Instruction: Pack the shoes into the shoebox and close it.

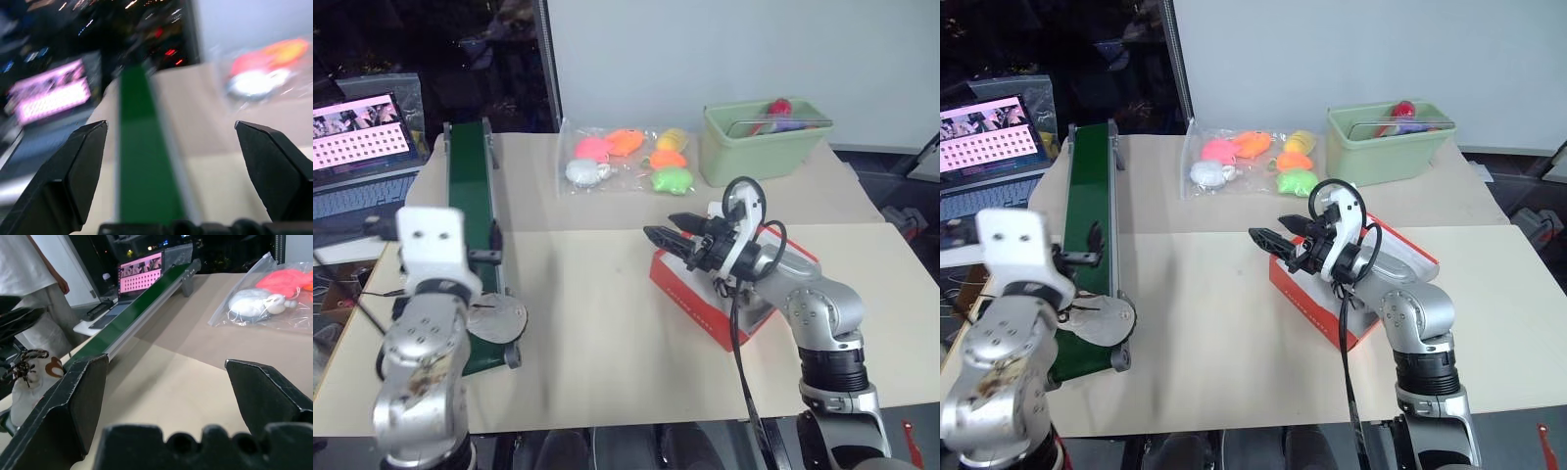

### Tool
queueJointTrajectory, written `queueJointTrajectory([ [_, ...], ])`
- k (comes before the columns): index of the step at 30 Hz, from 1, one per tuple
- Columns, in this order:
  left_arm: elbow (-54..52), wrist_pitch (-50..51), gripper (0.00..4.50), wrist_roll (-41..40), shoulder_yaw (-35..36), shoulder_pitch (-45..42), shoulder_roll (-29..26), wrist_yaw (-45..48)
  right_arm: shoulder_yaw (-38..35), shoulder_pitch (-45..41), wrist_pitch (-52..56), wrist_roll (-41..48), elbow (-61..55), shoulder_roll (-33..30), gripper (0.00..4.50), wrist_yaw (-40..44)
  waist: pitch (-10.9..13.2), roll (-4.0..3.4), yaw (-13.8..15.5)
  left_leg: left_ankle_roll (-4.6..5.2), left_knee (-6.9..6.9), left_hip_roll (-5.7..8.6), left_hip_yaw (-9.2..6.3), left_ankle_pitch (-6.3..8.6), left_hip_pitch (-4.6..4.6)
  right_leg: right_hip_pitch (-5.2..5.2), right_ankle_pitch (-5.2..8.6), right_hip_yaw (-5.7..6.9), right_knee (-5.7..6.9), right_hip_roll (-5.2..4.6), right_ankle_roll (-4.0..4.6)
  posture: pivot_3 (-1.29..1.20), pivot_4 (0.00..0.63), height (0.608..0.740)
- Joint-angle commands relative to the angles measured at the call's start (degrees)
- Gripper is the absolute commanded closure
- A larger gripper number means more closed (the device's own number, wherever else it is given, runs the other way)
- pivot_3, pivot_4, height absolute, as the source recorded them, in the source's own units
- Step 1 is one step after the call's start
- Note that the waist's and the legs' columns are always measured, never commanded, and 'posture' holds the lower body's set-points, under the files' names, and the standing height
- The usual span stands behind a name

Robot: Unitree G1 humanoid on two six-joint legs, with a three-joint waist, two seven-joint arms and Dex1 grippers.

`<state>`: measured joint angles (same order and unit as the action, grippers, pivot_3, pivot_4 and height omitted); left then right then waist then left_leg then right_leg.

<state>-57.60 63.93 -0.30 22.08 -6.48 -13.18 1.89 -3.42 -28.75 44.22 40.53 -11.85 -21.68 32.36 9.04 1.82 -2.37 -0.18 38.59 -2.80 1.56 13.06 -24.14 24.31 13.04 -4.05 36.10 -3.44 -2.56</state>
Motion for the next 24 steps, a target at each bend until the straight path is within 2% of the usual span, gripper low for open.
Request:
queueJointTrajectory([
  [1, -2.40, -4.46, 0.03, -8.72, 5.37, 4.23, -0.58, -4.13, 0.04, -0.05, 0.11, 0.52, -1.12, -0.39, 0.00, 1.44, 0.00, 0.00, 0.11, 0.00, 0.05, 0.00, -0.01, 0.00, 0.01, -0.02, 0.00, 0.02, 0.04, 0.00, 0.00, 0.00, 0.150, 0.729],
  [4, -2.40, -9.01, 0.03, -20.71, 5.66, 10.41, -2.83, -13.26, 0.84, -0.33, 0.08, 0.65, -0.70, 0.04, 0.00, 2.11, 0.00, 0.02, 0.07, 0.00, 0.19, -0.01, -0.01, 0.00, 0.08, -0.14, -0.01, 0.01, 0.07, -0.02, -0.01, 0.00, 0.150, 0.729],
  [7, -2.40, -12.28, 0.03, -37.15, 6.01, 17.80, -4.04, -27.53, 1.53, -1.02, 0.09, 0.67, -0.04, 0.35, 0.00, 3.08, -0.01, 0.02, 0.02, 0.00, 0.19, -0.03, -0.03, 0.00, 0.09, -0.13, -0.01, 0.00, 0.08, -0.03, -0.01, 0.00, 0.150, 0.729],
  [10, -2.40, -15.27, 0.03, -52.82, 6.96, 24.97, -7.70, -40.31, 1.85, -1.81, 0.20, 0.73, 0.52, 0.19, 0.00, 3.86, 0.00, 0.04, -0.21, 0.00, 0.16, -0.07, -0.06, 0.01, 0.07, -0.07, -0.01, -0.04, 0.10, -0.07, -0.01, 0.00, 0.150, 0.729],
  [13, -2.40, -18.21, 0.03, -64.80, 6.93, 29.77, -11.46, -51.42, 1.70, -2.83, 0.55, 0.96, 1.23, -0.40, 0.00, 4.64, -0.01, 0.04, -0.05, -0.01, 0.16, -0.06, -0.07, 0.01, 0.10, -0.06, -0.01, -0.03, 0.16, -0.07, 0.01, 0.00, 0.150, 0.729],
  [18, -2.37, -18.92, 0.03, -74.68, 3.90, 31.32, -17.55, -60.12, 1.10, -3.65, 1.46, 1.60, 1.31, -0.61, 0.00, 4.89, -0.01, 0.04, 0.43, -0.01, 0.16, -0.01, 0.01, 0.00, 0.34, -0.28, 0.00, -0.02, 0.12, -0.07, 0.06, 0.00, 0.150, 0.729],
  [24, 3.38, -19.75, 0.03, -80.08, -0.64, 25.44, -21.51, -61.97, 0.32, -2.99, 2.20, 1.98, 0.03, -0.30, 0.00, 3.68, -0.02, 0.01, 0.80, -0.01, 0.10, -0.01, 0.05, 0.00, 0.34, -0.23, 0.04, -0.02, 0.12, -0.01, 0.13, 0.00, 0.150, 0.729],
])
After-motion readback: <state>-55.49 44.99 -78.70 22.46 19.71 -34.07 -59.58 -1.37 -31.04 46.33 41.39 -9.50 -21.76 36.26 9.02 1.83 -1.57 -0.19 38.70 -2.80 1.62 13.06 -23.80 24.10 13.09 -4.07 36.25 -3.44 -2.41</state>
